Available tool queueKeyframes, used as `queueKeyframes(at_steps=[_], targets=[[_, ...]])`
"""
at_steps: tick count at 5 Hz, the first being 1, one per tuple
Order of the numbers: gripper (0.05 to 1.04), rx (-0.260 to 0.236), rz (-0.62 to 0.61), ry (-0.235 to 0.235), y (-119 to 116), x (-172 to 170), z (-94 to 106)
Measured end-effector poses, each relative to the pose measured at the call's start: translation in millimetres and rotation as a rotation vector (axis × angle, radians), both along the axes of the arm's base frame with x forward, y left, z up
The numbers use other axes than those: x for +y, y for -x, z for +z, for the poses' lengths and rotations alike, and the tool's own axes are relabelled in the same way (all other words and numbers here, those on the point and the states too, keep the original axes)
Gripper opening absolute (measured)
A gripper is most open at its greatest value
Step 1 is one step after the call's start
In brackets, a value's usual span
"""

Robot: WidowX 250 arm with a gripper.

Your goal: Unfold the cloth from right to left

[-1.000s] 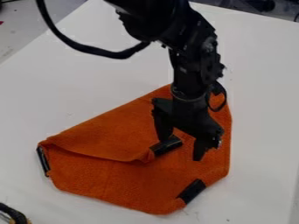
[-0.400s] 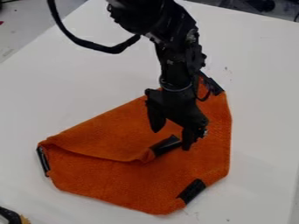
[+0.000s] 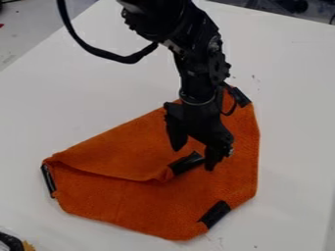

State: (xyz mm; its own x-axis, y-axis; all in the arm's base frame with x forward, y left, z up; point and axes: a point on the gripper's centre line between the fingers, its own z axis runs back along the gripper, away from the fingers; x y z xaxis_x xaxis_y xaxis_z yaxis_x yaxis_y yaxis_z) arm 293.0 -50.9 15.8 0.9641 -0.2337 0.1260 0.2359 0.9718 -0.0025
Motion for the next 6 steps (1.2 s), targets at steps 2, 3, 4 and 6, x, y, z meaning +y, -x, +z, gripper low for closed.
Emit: queueKeyframes(at_steps=[2,3,4,6], targets=[[0.658,0.007,-0.004,0.004,1.9,-0.6,-4.0],[0.356,0.001,-0.008,0.009,1.1,-1.4,-5.0],[0.159,0.000,-0.019,0.013,0.2,-2.0,-6.8],[0.058,0.036,-0.025,-0.025,1.4,3.2,-2.9]])
